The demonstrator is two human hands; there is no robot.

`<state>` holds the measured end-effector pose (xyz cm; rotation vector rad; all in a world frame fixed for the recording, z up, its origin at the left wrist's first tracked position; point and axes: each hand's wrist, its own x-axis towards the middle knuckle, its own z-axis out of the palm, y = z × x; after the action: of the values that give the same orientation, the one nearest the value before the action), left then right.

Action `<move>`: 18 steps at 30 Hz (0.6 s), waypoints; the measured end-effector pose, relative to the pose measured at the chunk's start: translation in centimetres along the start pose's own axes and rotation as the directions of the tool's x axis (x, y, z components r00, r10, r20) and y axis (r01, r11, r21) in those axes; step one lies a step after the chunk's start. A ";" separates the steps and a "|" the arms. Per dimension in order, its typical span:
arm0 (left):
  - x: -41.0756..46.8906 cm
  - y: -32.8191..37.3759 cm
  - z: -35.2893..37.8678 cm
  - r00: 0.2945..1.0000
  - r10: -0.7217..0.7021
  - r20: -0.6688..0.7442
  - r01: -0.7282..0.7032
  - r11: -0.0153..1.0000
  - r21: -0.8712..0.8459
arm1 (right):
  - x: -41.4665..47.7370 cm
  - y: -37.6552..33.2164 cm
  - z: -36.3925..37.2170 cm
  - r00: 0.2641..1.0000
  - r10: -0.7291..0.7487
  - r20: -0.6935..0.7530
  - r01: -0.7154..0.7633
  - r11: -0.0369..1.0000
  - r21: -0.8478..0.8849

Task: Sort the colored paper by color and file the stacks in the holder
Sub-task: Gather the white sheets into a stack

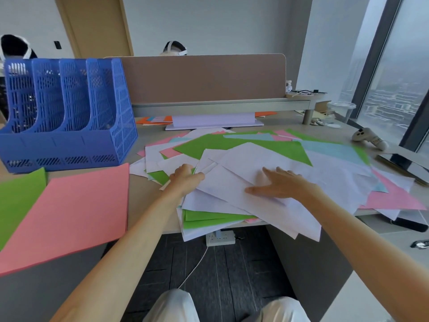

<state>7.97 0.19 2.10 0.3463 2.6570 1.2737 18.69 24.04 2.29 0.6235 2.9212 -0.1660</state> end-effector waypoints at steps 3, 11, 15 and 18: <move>-0.2 -0.6 -0.4 1.000 -0.012 -0.014 0.012 0.999 -0.036 | -0.8 -0.6 0.0 0.988 -0.119 -0.100 0.101 0.980 -0.172; -0.6 -0.8 -1.1 0.997 -0.029 -0.069 0.003 0.939 -0.345 | -0.1 -2.8 -1.2 0.917 -0.253 -0.308 0.231 0.967 -0.107; -1.0 -0.2 -1.7 0.994 -0.106 0.031 0.105 0.815 -0.570 | 2.8 -0.3 -1.2 0.967 -0.017 -0.256 0.068 0.979 0.190; -0.8 0.2 -1.9 0.980 -0.088 0.179 0.180 0.776 -0.605 | 3.8 1.6 -0.1 0.977 0.192 -0.088 -0.175 0.969 0.177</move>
<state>8.29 -1.37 3.51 0.1305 1.9441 1.8857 15.96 27.03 1.59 0.9525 2.9472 -0.3716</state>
